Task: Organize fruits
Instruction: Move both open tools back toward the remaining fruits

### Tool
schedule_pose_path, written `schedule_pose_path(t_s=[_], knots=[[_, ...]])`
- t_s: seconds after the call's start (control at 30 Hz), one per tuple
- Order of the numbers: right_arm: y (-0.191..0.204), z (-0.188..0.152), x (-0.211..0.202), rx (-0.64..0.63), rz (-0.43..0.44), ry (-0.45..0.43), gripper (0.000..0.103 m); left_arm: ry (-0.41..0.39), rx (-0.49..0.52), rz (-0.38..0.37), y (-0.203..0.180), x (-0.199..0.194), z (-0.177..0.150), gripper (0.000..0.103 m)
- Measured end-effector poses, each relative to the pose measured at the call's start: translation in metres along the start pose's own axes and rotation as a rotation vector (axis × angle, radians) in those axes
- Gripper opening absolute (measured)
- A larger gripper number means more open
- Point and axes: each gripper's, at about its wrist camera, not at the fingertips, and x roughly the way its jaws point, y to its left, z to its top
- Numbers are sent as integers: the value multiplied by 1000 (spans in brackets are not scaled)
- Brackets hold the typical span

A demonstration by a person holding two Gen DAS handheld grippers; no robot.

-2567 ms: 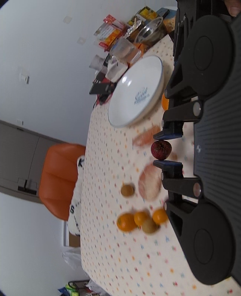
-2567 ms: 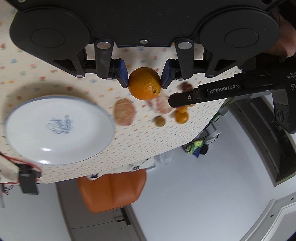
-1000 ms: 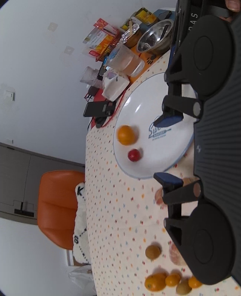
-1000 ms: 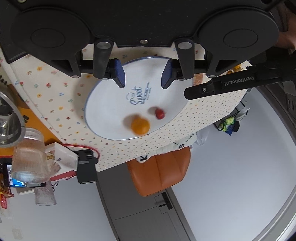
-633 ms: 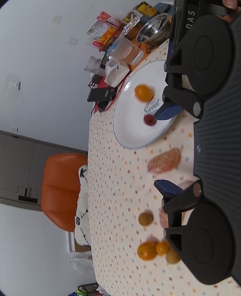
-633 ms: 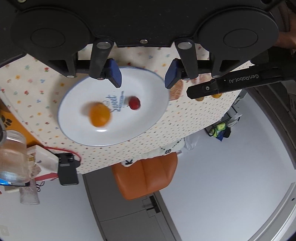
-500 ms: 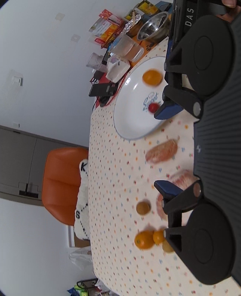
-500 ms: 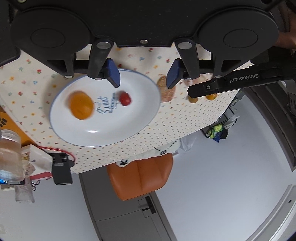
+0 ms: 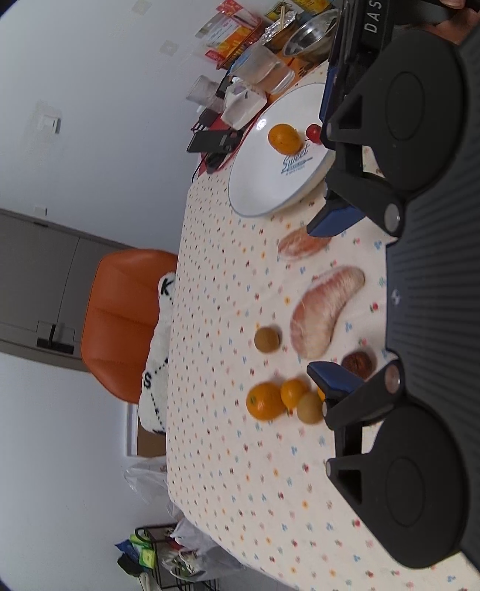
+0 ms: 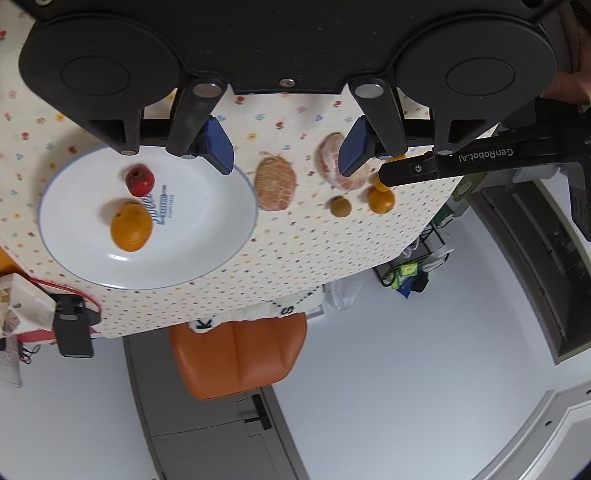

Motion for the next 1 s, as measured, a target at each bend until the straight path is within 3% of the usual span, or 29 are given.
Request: schedule_pose_path(t_s=[0.43,1.0], knots=[[18,-8,18,-48,17,19,64,-3,-65,22,41,-2,-16,72],[44,-21,49,-127,14,51,64,38,-90,5,57,22,-28,57]])
